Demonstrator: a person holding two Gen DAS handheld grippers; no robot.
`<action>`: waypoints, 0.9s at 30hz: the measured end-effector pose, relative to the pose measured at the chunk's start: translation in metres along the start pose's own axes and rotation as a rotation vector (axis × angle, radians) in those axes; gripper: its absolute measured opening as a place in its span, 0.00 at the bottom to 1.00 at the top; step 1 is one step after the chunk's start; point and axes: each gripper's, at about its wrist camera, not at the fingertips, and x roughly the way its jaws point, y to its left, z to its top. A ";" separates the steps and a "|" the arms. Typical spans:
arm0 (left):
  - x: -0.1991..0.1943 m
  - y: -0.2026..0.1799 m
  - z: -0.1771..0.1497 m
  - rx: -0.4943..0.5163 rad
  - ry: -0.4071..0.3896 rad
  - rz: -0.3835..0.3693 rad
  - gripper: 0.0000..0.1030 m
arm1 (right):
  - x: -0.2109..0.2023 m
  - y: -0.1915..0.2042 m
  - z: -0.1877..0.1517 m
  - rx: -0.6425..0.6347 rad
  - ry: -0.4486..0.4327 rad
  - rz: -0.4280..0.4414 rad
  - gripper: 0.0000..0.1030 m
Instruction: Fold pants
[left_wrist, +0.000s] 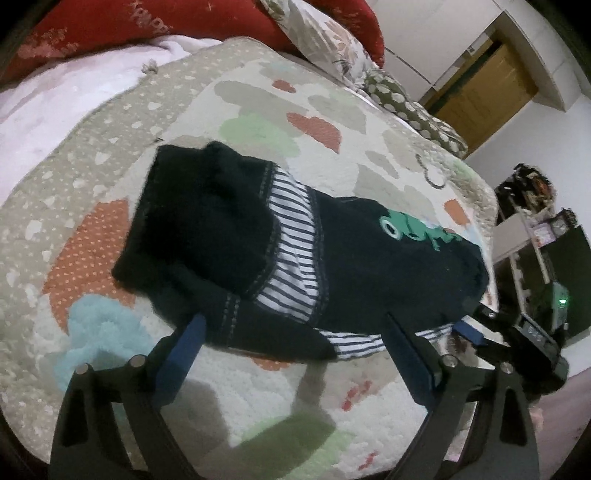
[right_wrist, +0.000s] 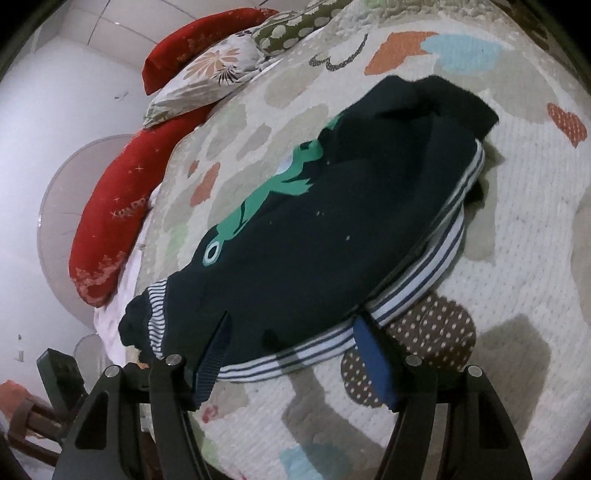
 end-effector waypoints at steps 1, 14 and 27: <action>0.000 -0.001 0.000 0.010 -0.006 0.016 0.92 | 0.001 0.000 0.001 -0.003 -0.004 -0.005 0.71; -0.004 -0.023 -0.017 0.147 -0.054 0.145 0.92 | 0.004 0.000 -0.008 -0.022 -0.022 -0.039 0.71; -0.007 -0.027 -0.028 0.159 -0.049 0.148 0.92 | 0.004 -0.001 -0.012 -0.022 -0.023 -0.056 0.71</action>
